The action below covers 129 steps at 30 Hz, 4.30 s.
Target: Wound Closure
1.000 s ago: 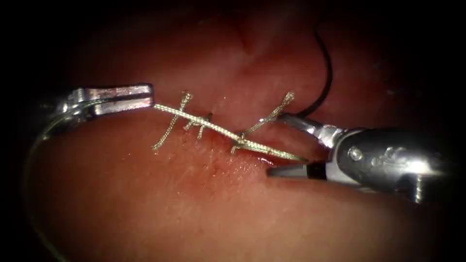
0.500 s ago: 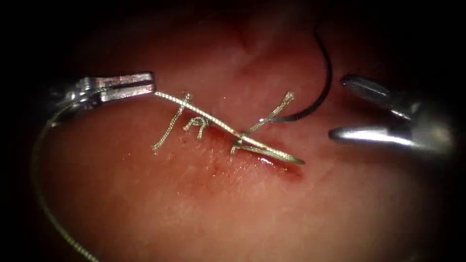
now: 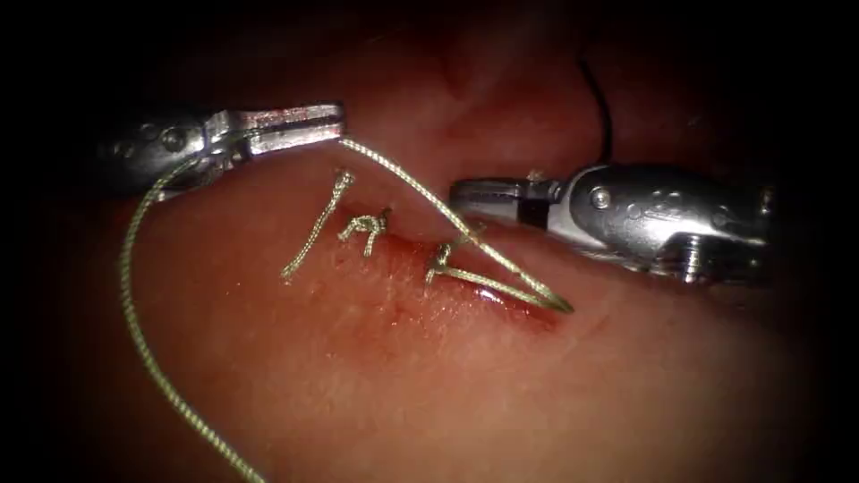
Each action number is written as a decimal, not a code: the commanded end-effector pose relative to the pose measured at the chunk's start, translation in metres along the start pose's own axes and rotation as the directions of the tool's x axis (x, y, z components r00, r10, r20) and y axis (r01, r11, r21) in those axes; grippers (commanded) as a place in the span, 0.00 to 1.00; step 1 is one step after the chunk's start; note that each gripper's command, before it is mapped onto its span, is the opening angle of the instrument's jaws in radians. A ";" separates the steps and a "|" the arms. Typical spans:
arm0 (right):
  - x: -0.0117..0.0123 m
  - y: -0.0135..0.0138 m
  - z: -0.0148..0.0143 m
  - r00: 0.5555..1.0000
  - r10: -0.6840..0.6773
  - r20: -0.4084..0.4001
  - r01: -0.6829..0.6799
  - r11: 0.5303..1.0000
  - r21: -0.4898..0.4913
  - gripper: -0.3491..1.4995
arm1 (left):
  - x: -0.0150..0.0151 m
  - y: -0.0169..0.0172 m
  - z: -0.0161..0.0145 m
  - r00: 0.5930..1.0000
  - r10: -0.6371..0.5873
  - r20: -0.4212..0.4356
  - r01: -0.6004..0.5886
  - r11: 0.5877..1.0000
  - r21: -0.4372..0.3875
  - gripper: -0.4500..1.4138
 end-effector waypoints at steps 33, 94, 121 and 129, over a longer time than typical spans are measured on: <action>0.0020 -0.0018 0.0025 0.825 0.324 -0.463 -0.431 0.890 -0.146 0.10 | -0.0096 0.0054 0.0059 0.998 0.051 0.023 -0.051 0.999 -0.008 0.00; -0.0104 -0.0019 0.0030 0.332 0.832 -0.444 -0.943 0.304 -0.136 0.55 | -0.0036 0.0097 0.0077 1.000 0.026 -0.009 -0.027 0.995 -0.095 0.00; -0.0020 -0.0040 0.0017 0.680 0.643 -0.351 -0.733 0.591 -0.338 0.00 | -0.0110 -0.0037 0.0046 0.997 -0.008 0.083 0.009 1.000 -0.017 0.00; -0.0015 -0.0052 0.0029 0.718 0.624 -0.308 -0.696 0.629 -0.347 0.00 | -0.0131 -0.0086 0.0091 0.995 -0.013 0.099 0.014 1.000 -0.002 0.00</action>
